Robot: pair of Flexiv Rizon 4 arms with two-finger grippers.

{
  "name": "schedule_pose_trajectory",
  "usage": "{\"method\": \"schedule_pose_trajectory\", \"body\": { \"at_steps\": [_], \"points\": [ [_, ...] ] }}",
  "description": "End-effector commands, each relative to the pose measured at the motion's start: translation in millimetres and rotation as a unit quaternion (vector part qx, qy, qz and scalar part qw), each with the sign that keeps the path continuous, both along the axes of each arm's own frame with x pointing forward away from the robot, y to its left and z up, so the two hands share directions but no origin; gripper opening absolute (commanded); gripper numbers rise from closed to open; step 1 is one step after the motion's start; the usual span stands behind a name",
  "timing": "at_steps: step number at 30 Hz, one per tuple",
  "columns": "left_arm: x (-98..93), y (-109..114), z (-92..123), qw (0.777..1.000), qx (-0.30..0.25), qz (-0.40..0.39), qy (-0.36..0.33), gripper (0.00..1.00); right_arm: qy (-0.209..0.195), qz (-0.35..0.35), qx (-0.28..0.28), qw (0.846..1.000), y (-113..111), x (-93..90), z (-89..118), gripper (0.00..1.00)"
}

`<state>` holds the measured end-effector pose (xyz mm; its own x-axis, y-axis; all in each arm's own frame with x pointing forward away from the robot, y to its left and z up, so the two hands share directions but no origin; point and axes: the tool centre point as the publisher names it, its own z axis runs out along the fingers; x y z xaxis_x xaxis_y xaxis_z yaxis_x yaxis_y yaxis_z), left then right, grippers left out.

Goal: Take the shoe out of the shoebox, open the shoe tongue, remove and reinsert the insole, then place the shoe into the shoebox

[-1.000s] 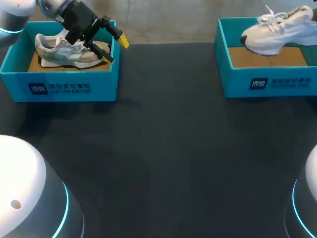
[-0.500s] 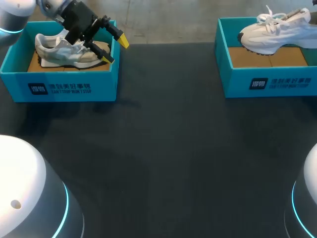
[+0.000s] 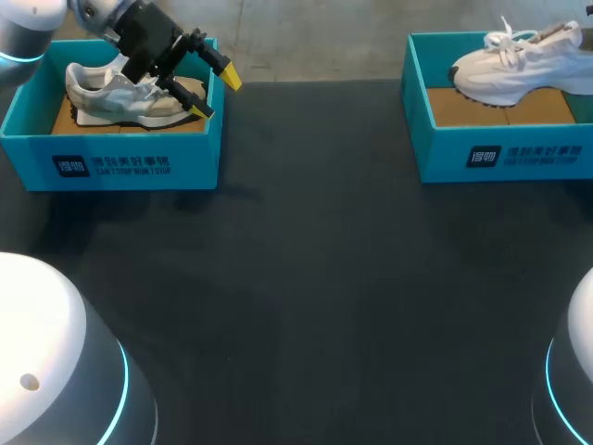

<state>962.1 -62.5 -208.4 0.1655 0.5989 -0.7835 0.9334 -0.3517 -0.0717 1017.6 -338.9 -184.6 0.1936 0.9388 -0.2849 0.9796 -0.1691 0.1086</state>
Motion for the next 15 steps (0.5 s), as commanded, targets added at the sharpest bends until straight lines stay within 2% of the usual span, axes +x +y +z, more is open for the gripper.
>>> {"method": "schedule_pose_trajectory", "body": {
  "at_steps": [1,15],
  "points": [
    [0.3,0,1,1.0,0.001,-0.001,0.0,1.0,0.006,-0.004,-0.001,1.0,-2,12.7,-3,0.0],
    [0.3,0,1,1.0,0.001,-0.001,0.0,1.0,0.01,-0.005,-0.01,1.0,-2,35.6,-22,0.0]
  ]
}}
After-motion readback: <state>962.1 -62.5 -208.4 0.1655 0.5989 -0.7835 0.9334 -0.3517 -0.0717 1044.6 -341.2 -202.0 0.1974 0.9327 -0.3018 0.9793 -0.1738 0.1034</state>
